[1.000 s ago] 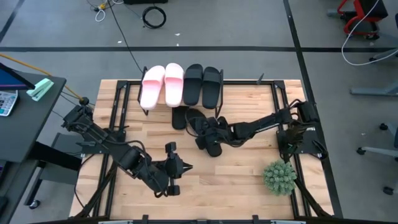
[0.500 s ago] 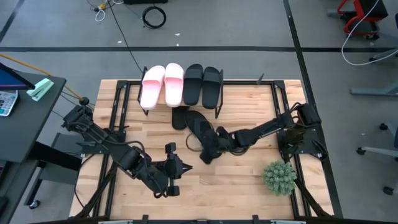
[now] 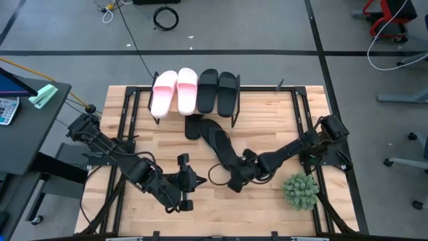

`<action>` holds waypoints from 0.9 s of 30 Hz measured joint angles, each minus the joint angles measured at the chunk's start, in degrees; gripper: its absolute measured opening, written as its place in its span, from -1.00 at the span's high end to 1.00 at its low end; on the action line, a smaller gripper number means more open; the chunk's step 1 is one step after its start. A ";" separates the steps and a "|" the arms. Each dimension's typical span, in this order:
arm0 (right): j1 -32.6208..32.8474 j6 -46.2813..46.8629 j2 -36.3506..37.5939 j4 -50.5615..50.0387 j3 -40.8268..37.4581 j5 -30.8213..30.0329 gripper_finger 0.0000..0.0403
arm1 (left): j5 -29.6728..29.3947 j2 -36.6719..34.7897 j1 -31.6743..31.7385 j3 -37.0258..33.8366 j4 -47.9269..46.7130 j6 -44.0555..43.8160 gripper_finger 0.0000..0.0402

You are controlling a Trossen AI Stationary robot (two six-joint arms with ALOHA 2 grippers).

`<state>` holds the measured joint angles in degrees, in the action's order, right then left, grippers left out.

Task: Pick and place slides into the shelf
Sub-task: Put the black slipper under the shelf

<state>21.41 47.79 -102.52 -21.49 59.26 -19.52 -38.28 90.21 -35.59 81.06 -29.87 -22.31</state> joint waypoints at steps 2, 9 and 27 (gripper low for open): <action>0.87 -0.22 0.00 -1.37 -0.26 0.22 0.98 | 0.00 0.02 0.00 0.00 -0.01 -0.73 0.97; 0.66 -0.69 -0.55 -3.95 -0.34 1.93 0.99 | 0.00 0.02 0.00 0.00 0.00 -0.75 0.87; -10.51 -13.83 -7.11 16.79 -0.09 5.54 1.00 | 0.00 0.04 0.07 -0.07 0.89 -0.58 0.89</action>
<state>10.90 33.95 -109.63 -4.70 59.17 -13.97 -38.28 90.26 -35.53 80.99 -28.98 -22.90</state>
